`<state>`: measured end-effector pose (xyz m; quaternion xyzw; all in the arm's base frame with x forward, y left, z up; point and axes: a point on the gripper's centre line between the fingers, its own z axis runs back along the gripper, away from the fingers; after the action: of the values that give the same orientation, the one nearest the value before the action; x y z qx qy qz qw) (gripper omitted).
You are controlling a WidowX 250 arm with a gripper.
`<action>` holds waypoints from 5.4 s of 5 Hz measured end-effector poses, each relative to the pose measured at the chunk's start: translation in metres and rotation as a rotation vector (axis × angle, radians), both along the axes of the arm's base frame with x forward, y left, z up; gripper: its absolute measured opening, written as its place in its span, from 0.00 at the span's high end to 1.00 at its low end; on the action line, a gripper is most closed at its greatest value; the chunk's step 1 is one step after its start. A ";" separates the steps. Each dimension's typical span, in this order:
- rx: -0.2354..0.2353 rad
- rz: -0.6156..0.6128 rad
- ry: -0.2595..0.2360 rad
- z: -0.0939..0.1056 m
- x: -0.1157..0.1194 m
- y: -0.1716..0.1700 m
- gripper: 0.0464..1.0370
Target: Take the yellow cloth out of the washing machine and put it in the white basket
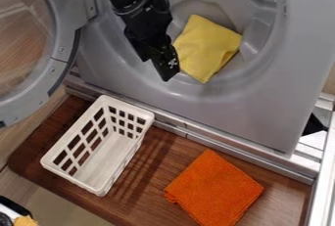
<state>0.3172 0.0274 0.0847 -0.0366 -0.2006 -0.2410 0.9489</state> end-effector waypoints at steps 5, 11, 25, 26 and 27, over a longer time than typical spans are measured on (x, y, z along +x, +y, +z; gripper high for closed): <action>0.059 0.071 -0.180 -0.034 0.045 -0.006 0.04; 0.117 0.161 -0.154 -0.042 0.068 0.003 0.98; 0.097 0.403 0.214 -0.103 -0.063 0.060 0.99; 0.095 0.406 0.273 -0.112 -0.064 0.060 0.99; 0.094 0.402 0.276 -0.114 -0.063 0.061 0.98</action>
<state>0.2542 0.0881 -0.0296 0.0159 -0.0608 -0.0491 0.9968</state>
